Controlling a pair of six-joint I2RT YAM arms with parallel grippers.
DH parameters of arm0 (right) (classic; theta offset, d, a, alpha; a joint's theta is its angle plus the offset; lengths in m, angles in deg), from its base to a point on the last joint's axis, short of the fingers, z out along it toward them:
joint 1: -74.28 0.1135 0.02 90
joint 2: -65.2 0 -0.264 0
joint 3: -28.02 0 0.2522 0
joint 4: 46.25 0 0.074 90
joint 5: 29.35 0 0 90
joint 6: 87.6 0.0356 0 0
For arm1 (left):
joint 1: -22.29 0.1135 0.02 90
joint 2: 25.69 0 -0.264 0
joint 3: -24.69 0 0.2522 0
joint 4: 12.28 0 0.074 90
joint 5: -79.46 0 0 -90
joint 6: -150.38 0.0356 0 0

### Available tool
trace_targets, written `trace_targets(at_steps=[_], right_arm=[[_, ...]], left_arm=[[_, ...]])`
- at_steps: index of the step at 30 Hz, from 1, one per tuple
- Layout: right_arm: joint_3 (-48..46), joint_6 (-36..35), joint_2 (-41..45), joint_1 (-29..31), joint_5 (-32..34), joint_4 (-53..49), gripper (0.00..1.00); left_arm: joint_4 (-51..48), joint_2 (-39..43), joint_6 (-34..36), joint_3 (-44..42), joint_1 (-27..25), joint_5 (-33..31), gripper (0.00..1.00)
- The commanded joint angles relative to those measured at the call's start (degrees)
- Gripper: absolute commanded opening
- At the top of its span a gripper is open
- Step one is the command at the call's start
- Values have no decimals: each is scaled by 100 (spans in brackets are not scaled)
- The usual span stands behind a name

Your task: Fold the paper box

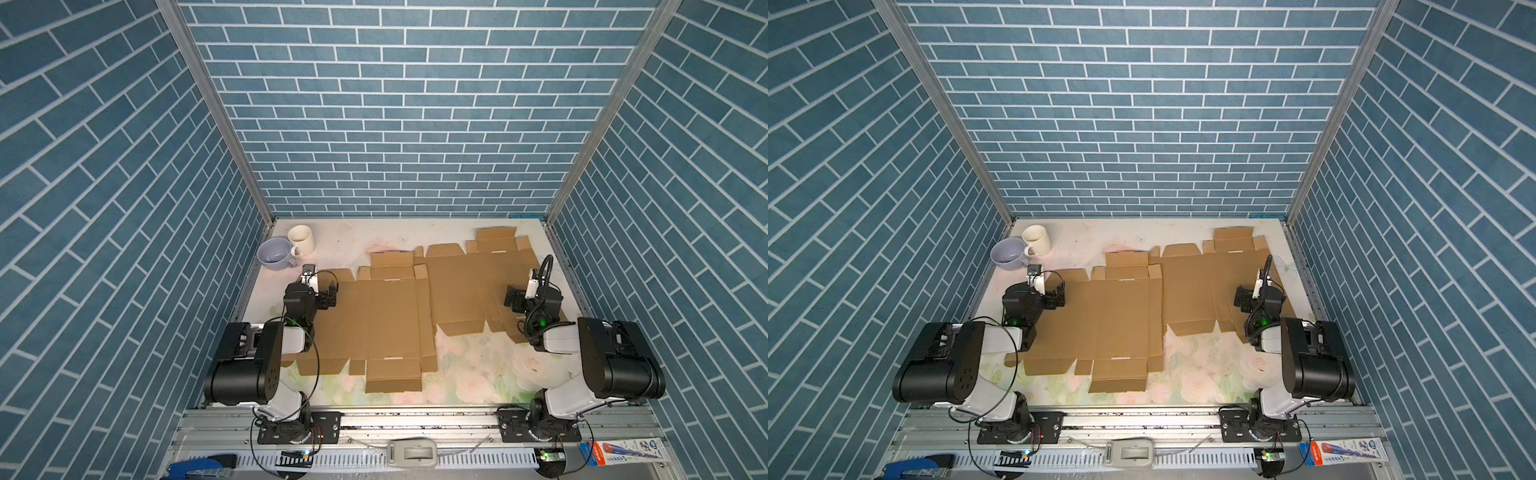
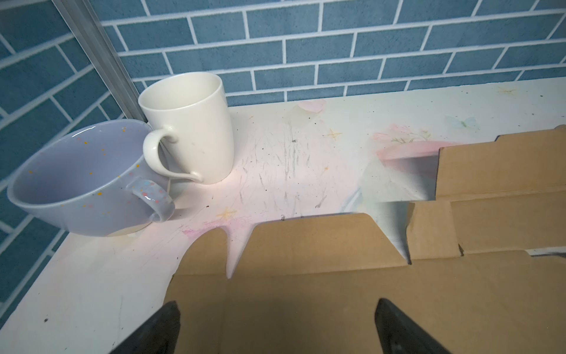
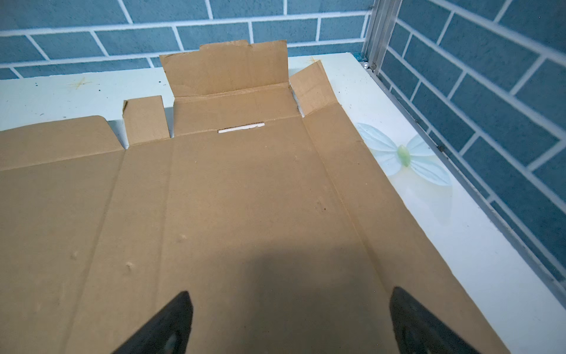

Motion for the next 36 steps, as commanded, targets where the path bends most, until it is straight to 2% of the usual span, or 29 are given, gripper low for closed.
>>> trace_targets(at_steps=[1,36], right_arm=[[229,-192,39,18,-46,58,99],[238,-172,34,4,-18,40,99]], left_arm=[[76,13,53,31,-45,12,100],[98,27,-52,3,-45,-325,100]])
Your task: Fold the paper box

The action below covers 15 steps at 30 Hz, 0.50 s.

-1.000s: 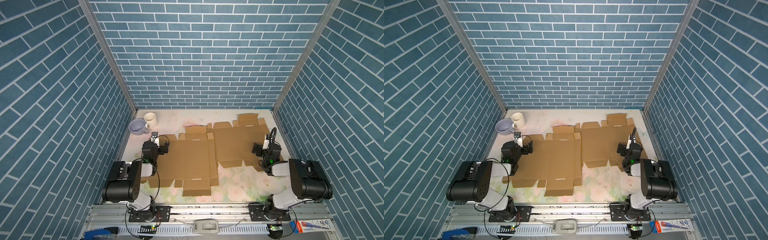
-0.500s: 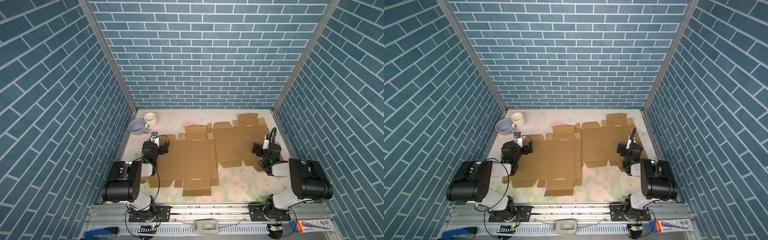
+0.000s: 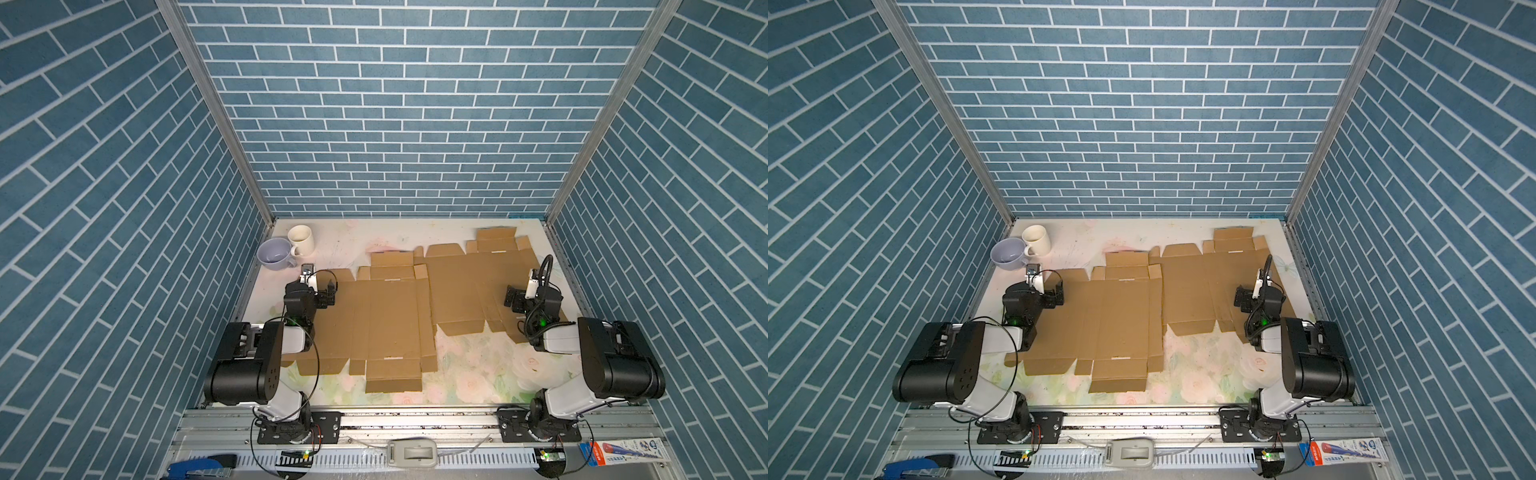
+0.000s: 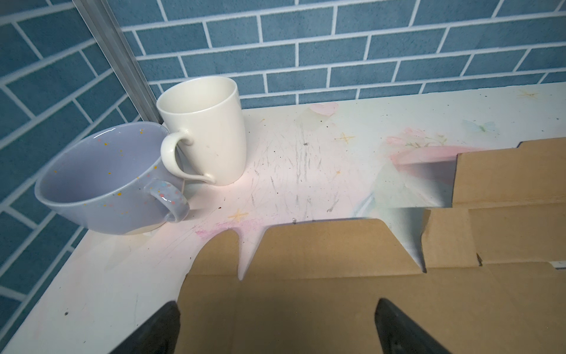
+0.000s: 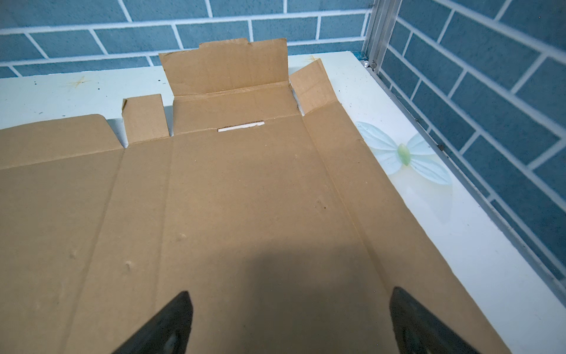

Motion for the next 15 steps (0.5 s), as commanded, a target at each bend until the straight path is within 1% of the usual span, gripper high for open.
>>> trace_targets(at_steps=[1,5,7,10,12,13,15], right_arm=[[247,-170,35,4,-30,52,99],[272,-119,49,-66,-105,-1,99],[263,-147,344,-28,1,-211,99],[559,-33,1136,94,519,-1443,99],[883,342,1502,143,906,-2337,99],[1104,621,1676,178,1124,-2861,99],[1695,1122,1904,240,1439,-4258,99]], left_arm=[[52,30,-22,-5,-27,-42,100],[-39,81,-58,38,-35,-171,100],[-273,440,16,30,-231,-710,100],[-1158,1150,212,205,-635,-1467,100],[-1826,1557,35,347,-891,-2000,99],[-2100,1787,-56,377,-1012,-2119,100],[-2691,2188,-282,507,-1160,-2178,100]])
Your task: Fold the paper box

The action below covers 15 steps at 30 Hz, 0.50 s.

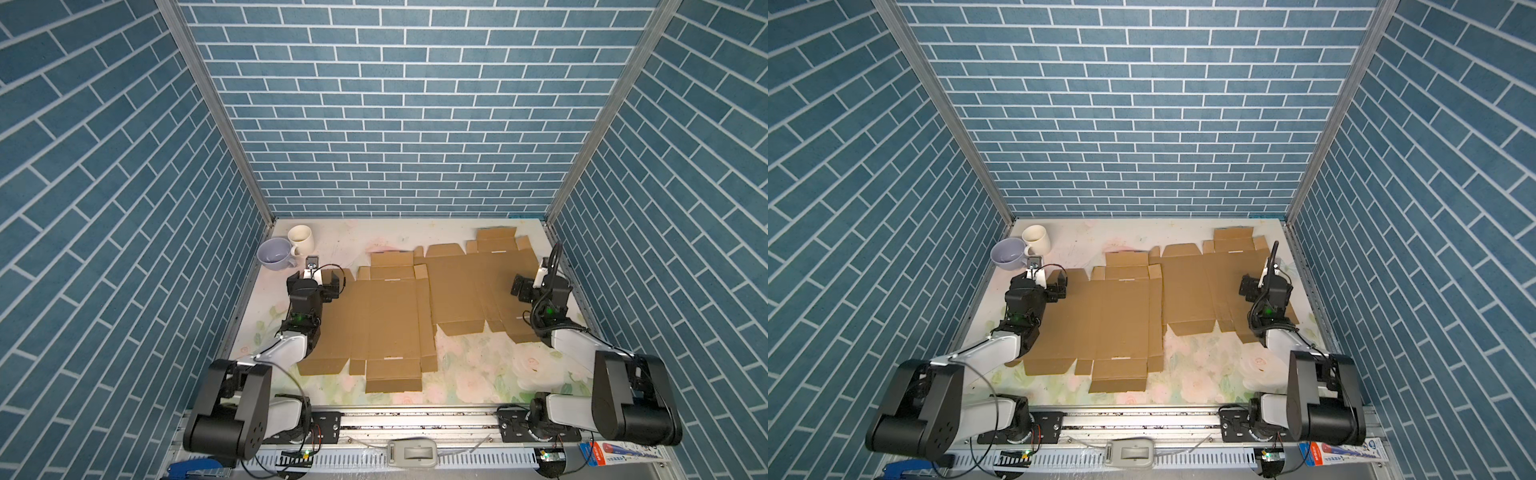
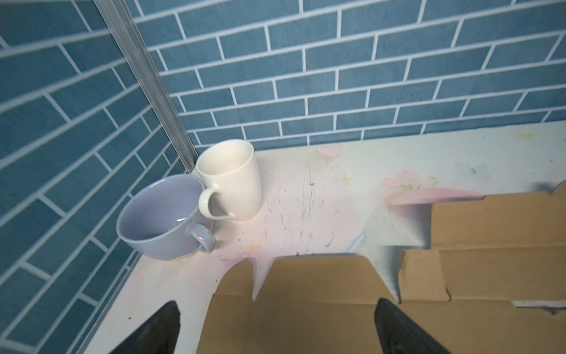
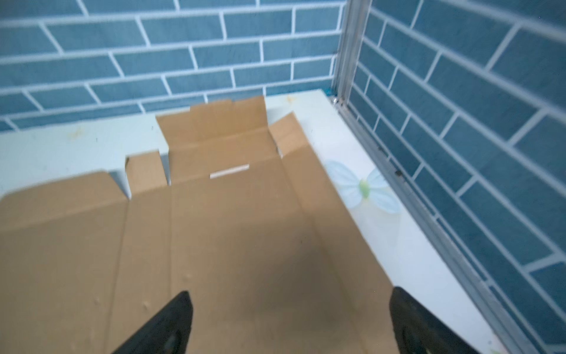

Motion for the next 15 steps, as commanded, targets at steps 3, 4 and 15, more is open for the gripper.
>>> trace_targets(at_steps=[3,4,15], right_arm=[[1655,1878,335,82,599,-3601,99],[1890,2545,283,40,250,-4103,99],[2003,3457,-149,924,-2228,-4747,72]], left_arm=[[-2432,932,-587,639,-418,-940,100],[-2809,1082,-716,799,-428,-854,100],[-4682,1124,-2825,2009,-75,1655,75]])
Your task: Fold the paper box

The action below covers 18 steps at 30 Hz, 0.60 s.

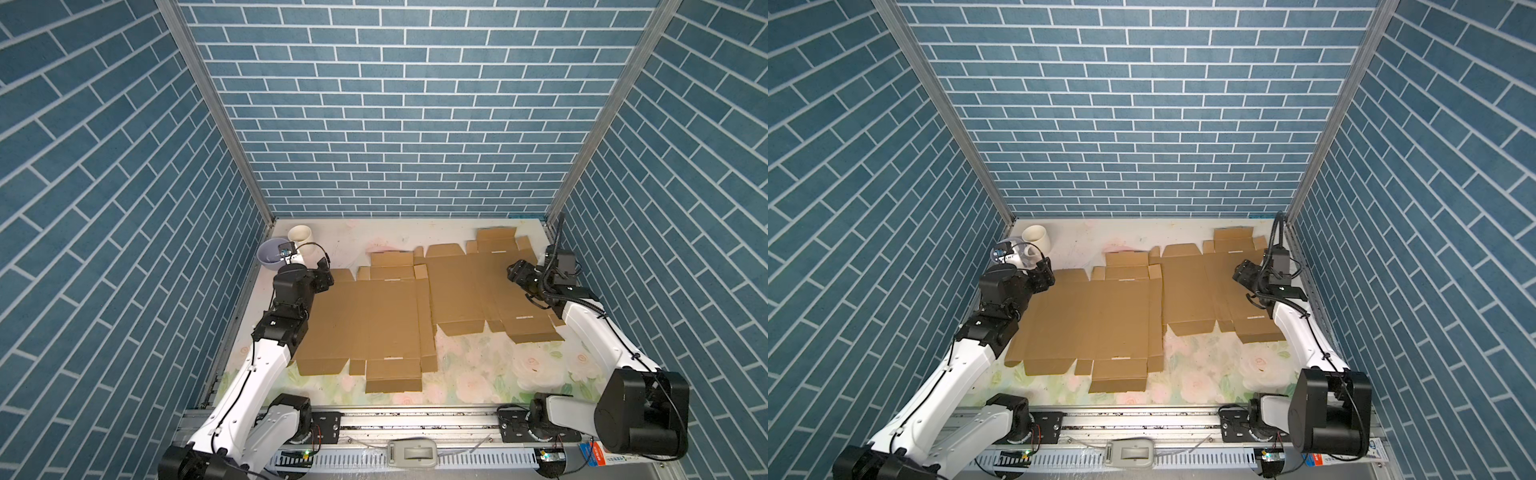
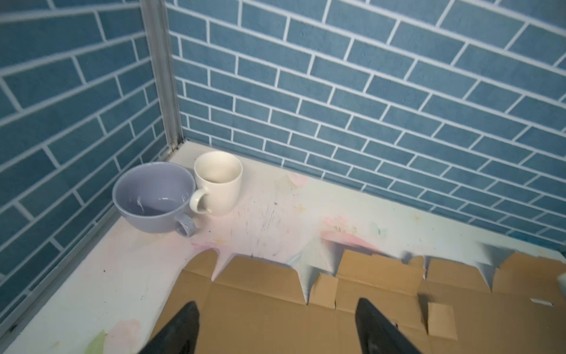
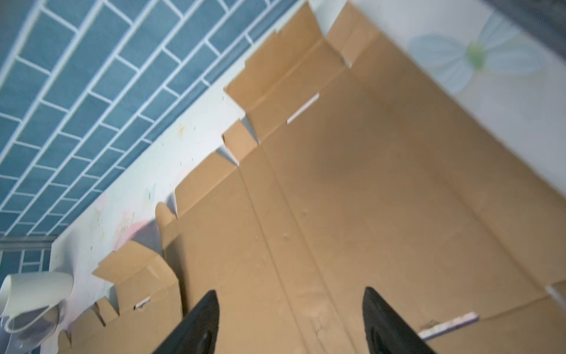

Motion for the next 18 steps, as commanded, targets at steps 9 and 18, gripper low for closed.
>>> trace_targets(at_steps=[9,18], right_arm=[[248,1339,-1234,2461,-1156,-165,53],[203,1401,-1857,2945,-2032,146,59]], left_arm=[[-717,-2190,-761,573,-1562,1251,73],[210,-3116,-1220,121,-1687,2098,60]])
